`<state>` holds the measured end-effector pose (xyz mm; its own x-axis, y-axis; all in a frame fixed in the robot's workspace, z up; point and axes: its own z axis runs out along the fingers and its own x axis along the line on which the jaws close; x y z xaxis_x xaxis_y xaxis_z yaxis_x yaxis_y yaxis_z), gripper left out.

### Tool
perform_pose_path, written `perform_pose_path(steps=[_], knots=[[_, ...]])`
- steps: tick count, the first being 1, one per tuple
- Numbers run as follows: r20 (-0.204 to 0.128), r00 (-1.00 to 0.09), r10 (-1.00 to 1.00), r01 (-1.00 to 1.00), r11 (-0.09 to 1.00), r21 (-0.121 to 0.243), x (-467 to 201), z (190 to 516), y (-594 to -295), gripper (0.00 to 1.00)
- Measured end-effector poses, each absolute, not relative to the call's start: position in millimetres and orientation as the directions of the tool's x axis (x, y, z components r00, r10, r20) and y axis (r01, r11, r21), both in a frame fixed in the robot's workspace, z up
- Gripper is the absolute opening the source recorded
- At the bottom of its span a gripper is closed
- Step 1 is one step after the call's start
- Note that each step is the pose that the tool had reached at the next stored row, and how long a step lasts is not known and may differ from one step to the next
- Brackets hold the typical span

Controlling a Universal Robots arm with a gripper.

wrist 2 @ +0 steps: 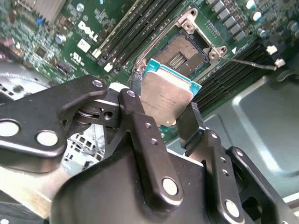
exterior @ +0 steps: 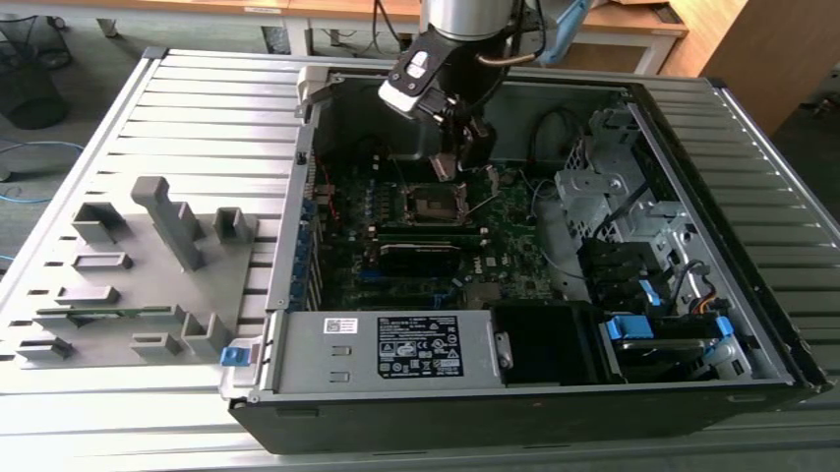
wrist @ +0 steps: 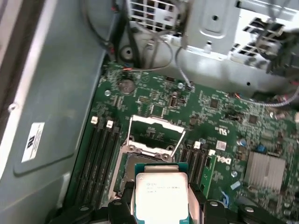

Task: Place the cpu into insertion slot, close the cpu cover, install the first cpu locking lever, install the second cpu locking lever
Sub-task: 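Place the cpu into insertion slot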

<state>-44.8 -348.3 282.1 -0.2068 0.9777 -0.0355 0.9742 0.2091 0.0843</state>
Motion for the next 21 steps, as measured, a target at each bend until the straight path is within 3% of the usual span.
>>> perform_pose_path(steps=[10,14,21], knots=[[-0.032,-0.060,0.998,0.994,0.062,0.085,-45.0,279.9,-348.3,0.54],[-0.004,-0.044,0.999,0.995,0.044,0.086,-45.6,279.6,-348.3,0.54],[-0.002,0.028,1.000,0.996,-0.028,0.086,-45.6,278.0,-348.3,0.54]])
